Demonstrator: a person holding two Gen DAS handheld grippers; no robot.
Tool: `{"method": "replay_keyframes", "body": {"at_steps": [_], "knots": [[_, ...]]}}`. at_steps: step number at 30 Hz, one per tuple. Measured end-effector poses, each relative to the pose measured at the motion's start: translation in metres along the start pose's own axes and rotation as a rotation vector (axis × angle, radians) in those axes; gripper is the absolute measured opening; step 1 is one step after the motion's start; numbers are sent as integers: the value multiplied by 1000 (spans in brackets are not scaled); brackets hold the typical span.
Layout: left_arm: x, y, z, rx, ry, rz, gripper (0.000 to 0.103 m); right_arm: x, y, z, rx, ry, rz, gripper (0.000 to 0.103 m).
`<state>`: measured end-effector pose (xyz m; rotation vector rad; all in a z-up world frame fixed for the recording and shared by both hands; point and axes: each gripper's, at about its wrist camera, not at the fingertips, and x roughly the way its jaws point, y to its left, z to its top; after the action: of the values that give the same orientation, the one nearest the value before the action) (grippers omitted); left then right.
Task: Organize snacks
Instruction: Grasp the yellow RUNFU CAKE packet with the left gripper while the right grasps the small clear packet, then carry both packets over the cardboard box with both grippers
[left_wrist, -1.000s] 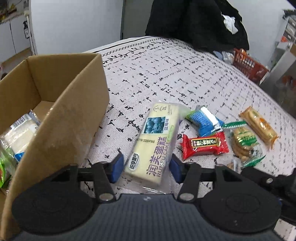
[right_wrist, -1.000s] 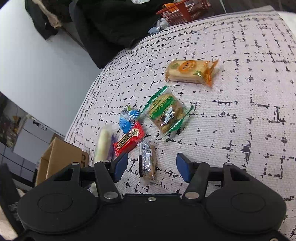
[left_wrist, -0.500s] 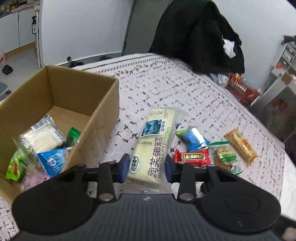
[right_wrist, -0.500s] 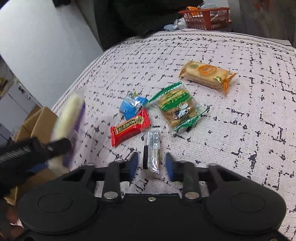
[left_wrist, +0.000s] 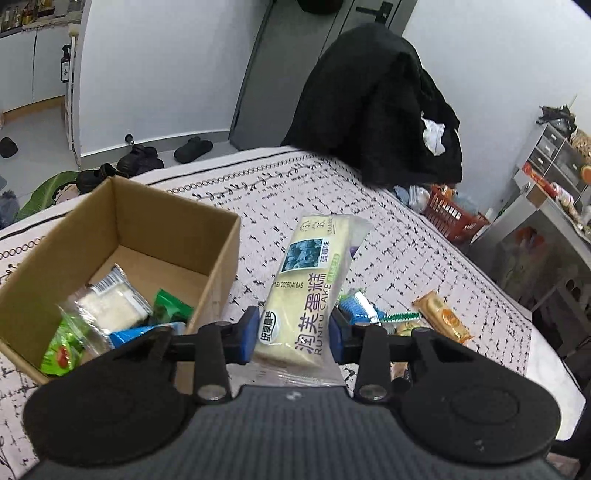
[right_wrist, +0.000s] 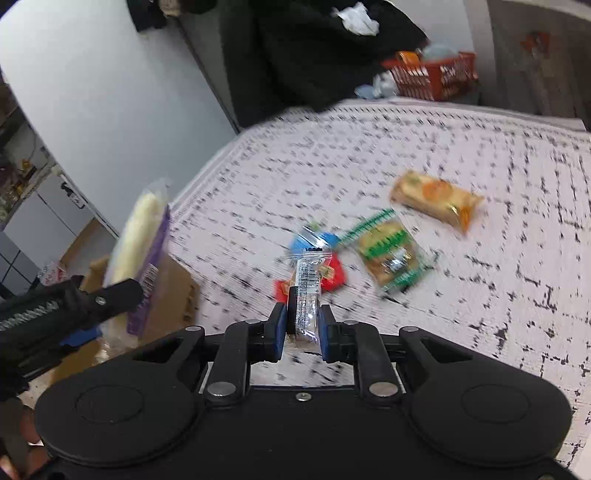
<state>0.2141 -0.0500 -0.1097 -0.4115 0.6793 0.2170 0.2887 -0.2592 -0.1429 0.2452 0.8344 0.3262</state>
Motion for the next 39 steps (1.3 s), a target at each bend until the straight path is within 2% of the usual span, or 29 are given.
{"method": "replay_keyframes", "body": {"at_steps": [9,16,30,39], "knots": [[-25,17,14,-37,-46,-15,38,-13,36,7,-11,-25,30,18],[-37,39,26,-79,-60,4,38,-20,69,7,-44,-35,43,18],[-49,79,40,-157,-55,-11,38,-20,130,9,-92,-27,82,18],[-45,111,44,-222,-27,-5,38,-11,157,5,-110,-34,58,18]]}}
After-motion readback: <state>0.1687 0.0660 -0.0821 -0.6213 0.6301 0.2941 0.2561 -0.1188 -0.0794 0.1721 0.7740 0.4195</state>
